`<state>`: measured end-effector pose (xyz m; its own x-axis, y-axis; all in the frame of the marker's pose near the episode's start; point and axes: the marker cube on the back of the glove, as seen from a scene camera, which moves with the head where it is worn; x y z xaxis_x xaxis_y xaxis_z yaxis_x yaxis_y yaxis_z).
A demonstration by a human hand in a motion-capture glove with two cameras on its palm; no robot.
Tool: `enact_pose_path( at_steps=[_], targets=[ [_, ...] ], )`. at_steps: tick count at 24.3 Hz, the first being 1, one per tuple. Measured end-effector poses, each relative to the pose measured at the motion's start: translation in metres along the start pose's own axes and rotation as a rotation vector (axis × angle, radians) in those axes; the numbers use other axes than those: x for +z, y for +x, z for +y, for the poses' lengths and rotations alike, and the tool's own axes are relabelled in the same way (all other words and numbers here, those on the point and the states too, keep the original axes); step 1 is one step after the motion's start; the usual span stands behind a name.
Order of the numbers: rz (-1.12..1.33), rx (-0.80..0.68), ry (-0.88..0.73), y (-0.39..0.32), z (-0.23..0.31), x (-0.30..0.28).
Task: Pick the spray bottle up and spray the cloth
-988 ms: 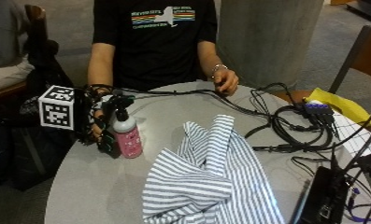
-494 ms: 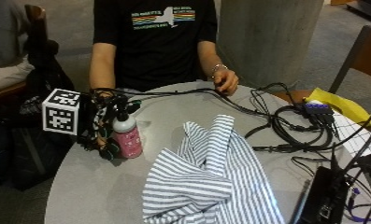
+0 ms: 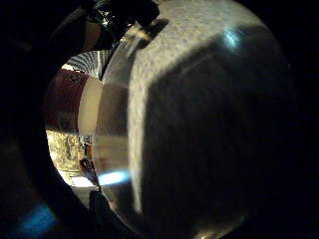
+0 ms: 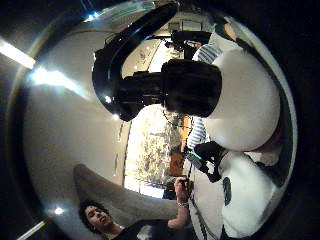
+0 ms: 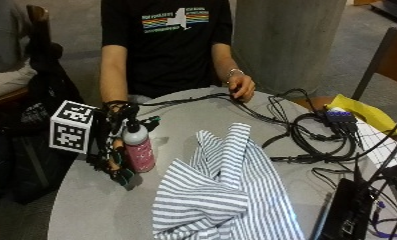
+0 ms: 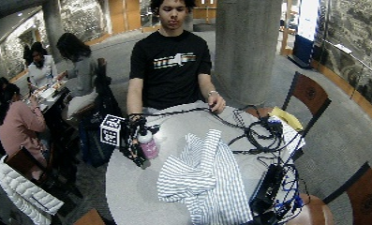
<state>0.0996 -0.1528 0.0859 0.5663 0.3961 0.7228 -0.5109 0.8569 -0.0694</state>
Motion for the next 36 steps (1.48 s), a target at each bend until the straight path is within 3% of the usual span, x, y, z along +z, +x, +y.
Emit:
enact_pose_path(
  at_steps=[36],
  targets=[
    [-0.007,0.014,-0.01,-0.007,-0.029,0.022]
  ],
)
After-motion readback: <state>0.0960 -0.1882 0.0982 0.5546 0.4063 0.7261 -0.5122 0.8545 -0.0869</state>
